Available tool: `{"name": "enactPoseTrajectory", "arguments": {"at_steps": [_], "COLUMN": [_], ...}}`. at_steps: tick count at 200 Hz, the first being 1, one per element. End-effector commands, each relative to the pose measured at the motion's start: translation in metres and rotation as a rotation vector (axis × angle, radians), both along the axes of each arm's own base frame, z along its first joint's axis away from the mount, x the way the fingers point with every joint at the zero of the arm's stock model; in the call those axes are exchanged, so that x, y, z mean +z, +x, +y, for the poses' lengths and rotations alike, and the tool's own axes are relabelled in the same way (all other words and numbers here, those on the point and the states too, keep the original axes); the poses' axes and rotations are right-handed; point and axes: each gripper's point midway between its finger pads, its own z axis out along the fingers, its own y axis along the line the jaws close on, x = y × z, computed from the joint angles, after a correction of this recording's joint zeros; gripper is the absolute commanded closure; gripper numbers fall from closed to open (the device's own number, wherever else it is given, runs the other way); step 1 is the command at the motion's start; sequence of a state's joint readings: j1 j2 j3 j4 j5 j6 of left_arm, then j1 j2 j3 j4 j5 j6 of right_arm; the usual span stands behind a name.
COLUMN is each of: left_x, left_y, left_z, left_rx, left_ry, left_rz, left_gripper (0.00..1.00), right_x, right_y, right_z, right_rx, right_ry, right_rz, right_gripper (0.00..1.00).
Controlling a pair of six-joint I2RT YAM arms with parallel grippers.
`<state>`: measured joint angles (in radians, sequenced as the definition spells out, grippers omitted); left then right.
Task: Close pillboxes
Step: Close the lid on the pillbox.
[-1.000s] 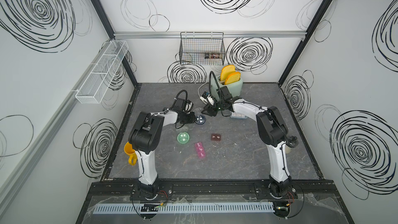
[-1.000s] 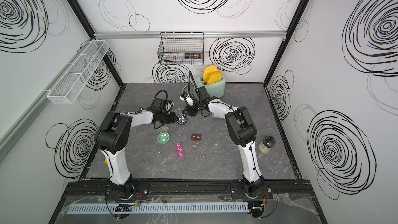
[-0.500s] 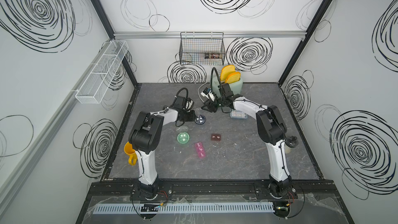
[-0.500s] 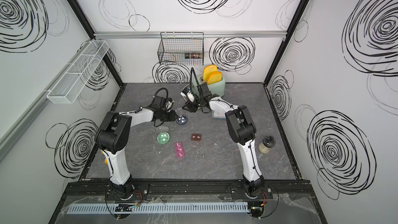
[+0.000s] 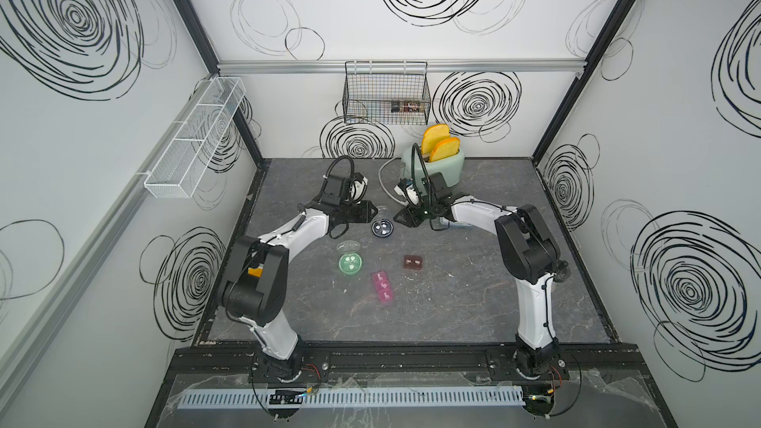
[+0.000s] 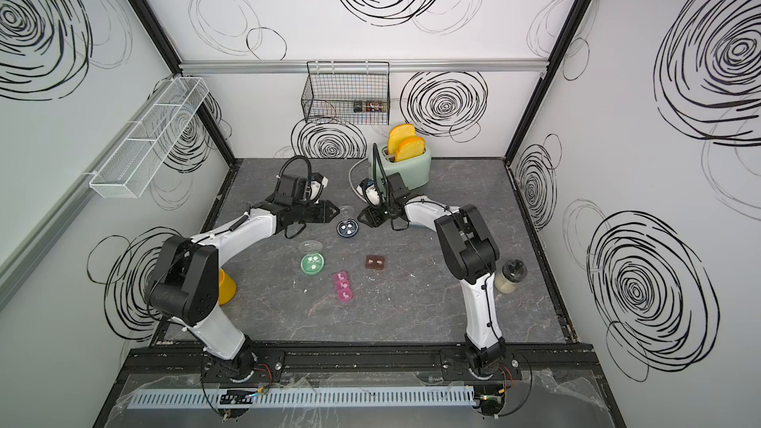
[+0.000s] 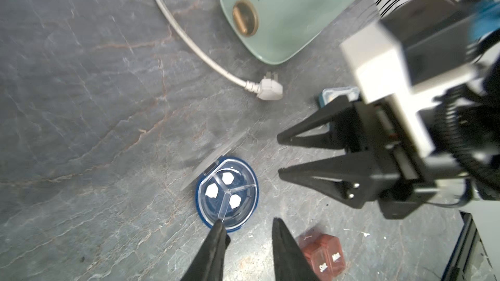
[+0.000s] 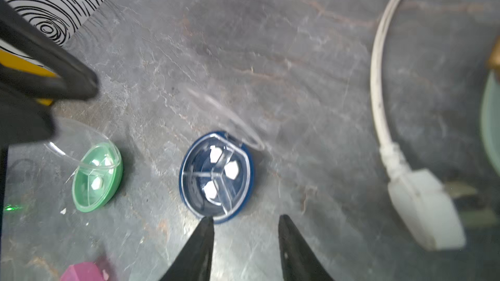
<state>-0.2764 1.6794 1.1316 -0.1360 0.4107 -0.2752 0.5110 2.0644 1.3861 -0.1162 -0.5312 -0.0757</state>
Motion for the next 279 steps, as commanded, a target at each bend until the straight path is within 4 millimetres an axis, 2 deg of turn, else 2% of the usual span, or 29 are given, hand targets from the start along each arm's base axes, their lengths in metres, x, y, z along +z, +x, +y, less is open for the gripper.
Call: {"name": "enactPoseTrajectory", "arguments": {"at_steps": [1, 33, 76, 105, 163, 215, 279], "left_x": [0.022, 0.011, -0.007, -0.020, -0.039, -0.043, -0.049], "left_y": [0.017, 0.043, 0.066, 0.069, 0.072, 0.069, 0.065], "left_z": [0.005, 0.007, 0.002, -0.003, -0.013, -0.016, -0.019], "left_rx": [0.017, 0.058, 0.077, 0.068, 0.047, 0.039, 0.031], "left_ry": [-0.024, -0.020, -0.007, 0.008, 0.038, 0.059, 0.069], "left_rz": [-0.049, -0.038, -0.031, -0.019, 0.005, 0.009, 0.019], "left_gripper": [0.66, 0.68, 0.68, 0.68, 0.68, 0.68, 0.68], "right_x": [0.012, -0.001, -0.022, -0.027, -0.033, -0.041, -0.047], "right_y": [-0.021, -0.047, -0.060, -0.063, -0.052, -0.044, -0.040], "right_z": [0.004, 0.009, 0.013, 0.022, 0.030, 0.030, 0.032], "right_rx": [-0.022, -0.040, -0.092, -0.108, -0.207, -0.272, -0.317], "right_ry": [0.025, 0.027, 0.001, -0.009, -0.025, -0.083, -0.072], "right_rz": [0.010, 0.063, 0.106, 0.096, 0.066, 0.037, 0.044], "right_gripper": [0.58, 0.59, 0.59, 0.59, 0.60, 0.61, 0.61]}}
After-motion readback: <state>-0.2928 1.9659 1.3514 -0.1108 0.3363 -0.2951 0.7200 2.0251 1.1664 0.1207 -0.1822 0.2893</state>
